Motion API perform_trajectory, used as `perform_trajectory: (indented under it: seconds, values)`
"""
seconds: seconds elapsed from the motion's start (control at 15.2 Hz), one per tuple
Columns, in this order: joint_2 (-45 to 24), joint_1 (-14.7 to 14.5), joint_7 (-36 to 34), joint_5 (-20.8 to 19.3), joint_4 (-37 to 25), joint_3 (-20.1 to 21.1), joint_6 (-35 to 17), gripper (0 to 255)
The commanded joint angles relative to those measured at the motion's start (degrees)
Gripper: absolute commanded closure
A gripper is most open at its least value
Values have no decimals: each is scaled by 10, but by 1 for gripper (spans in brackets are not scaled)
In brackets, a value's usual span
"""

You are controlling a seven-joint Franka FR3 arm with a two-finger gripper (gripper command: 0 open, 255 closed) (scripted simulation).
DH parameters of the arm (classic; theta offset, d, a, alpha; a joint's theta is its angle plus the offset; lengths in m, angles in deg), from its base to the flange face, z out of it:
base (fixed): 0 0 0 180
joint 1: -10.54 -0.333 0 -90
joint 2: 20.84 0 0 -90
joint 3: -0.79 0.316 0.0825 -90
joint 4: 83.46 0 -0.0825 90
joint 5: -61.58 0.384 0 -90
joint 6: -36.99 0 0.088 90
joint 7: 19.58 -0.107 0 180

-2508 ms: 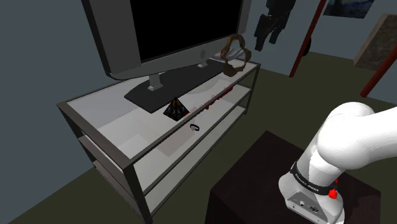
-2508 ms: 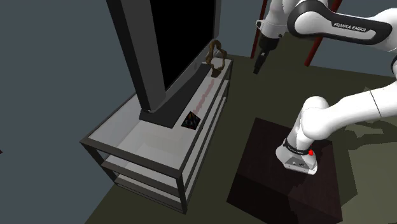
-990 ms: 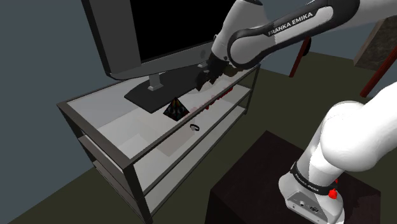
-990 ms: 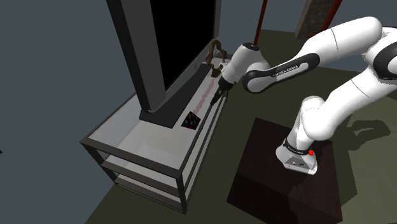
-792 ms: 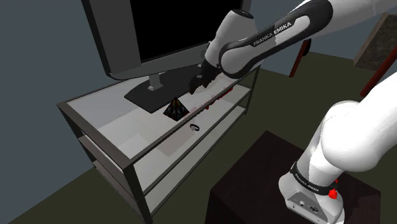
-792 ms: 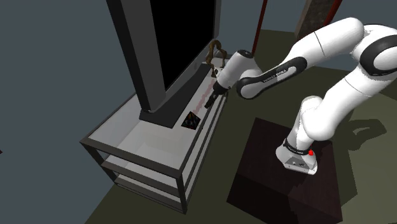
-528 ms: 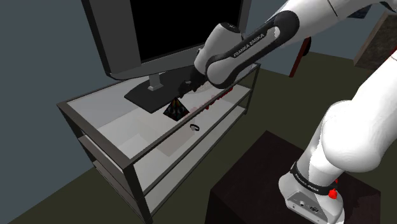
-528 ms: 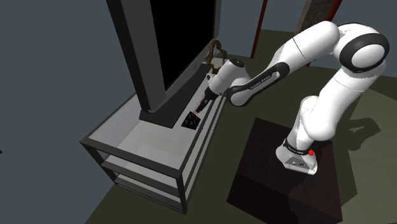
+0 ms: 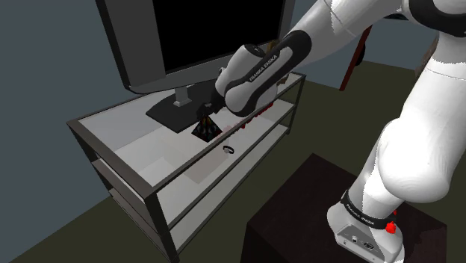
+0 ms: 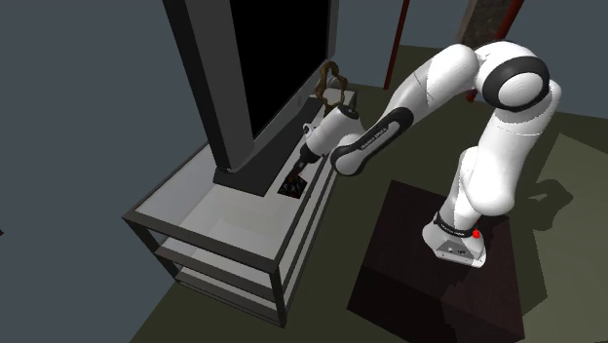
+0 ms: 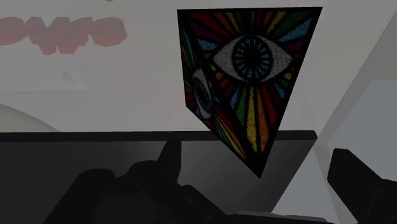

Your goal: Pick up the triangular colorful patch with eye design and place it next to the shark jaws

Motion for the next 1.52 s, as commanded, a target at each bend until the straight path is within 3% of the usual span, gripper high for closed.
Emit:
perform_trajectory:
  seconds: [0.0, 0.59, 0.66, 1.25, 1.45]
  values:
    - [-21, 3, 11, 11, -11, 4, -11, 0]
    - [-36, 5, 14, 14, -18, 7, -18, 0]
    - [-36, 5, 14, 14, -18, 7, -18, 255]
    - [-36, 6, 14, 14, -19, 7, -18, 255]
    - [-16, -2, 1, -1, -21, -3, 5, 255]
